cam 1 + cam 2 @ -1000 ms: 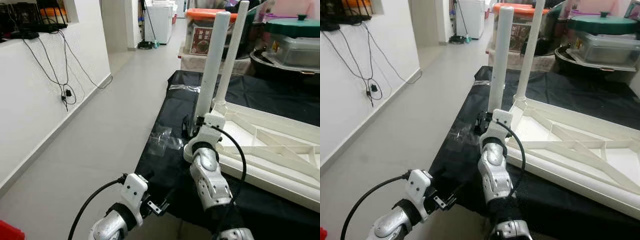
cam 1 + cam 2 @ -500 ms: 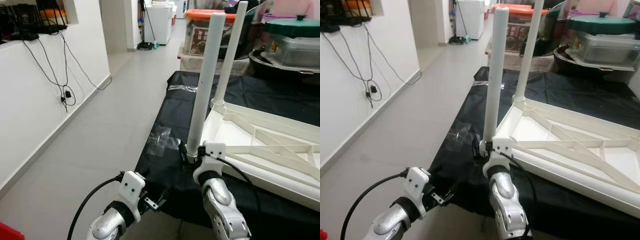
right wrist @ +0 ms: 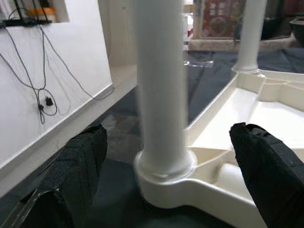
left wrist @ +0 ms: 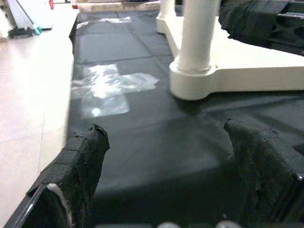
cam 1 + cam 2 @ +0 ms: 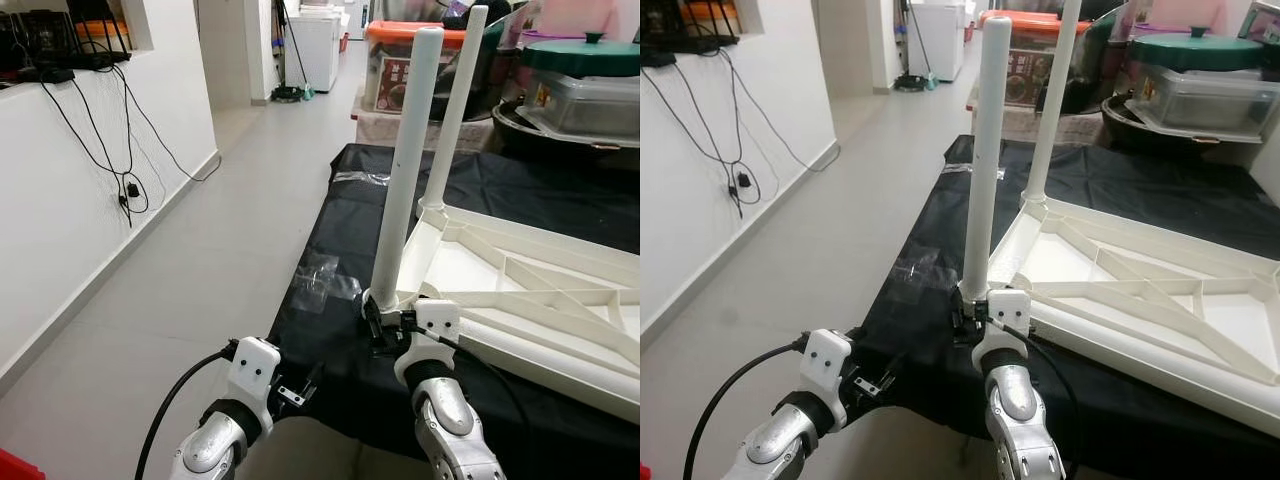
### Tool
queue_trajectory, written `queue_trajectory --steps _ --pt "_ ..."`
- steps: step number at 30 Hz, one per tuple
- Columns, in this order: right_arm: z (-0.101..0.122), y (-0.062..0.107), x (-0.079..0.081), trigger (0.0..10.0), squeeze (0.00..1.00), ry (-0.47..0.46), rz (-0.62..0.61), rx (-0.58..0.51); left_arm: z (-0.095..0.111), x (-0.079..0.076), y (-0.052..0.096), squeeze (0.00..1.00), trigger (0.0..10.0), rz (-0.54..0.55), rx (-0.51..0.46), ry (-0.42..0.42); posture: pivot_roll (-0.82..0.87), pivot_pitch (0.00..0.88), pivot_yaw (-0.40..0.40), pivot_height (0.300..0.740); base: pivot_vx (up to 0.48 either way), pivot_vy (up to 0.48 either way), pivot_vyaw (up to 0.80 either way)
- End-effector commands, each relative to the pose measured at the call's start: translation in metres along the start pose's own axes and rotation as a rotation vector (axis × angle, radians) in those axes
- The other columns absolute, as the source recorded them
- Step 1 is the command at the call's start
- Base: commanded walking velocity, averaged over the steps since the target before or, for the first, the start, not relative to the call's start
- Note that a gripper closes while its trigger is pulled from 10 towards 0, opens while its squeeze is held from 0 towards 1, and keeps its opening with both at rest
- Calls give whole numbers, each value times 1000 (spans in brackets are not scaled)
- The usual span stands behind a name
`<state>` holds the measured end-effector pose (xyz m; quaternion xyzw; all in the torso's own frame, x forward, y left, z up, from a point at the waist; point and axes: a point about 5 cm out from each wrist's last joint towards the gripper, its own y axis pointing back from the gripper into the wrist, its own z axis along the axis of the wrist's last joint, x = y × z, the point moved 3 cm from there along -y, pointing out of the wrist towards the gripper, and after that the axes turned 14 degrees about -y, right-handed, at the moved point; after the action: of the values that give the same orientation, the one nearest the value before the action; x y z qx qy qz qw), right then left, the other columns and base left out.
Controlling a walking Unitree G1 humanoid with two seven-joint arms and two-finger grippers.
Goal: Building children table
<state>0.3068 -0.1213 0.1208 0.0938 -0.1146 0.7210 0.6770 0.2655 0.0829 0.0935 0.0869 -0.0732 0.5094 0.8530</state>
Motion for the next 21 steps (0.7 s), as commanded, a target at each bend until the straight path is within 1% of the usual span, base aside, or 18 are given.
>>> queue_trajectory --steps 1,3,12,21 --pt "-2 2 -9 10000 0 0 -36 16 -5 -4 -2 0 10000 -13 29 -3 12 0 -27 740 0 -480 0" --pt "-2 4 -10 10000 0 3 -44 19 -6 -4 -2 0 10000 -14 37 -6 11 0 -24 740 0 -480 0" --pt "-2 5 -7 10000 0 10 -29 17 -7 -5 -3 0 10000 -17 43 -14 12 0 -26 740 0 -480 -763" --pt "-2 6 -6 10000 0 21 -24 7 -9 -8 -2 0 10000 -34 43 -9 13 0 -25 740 0 -480 0"
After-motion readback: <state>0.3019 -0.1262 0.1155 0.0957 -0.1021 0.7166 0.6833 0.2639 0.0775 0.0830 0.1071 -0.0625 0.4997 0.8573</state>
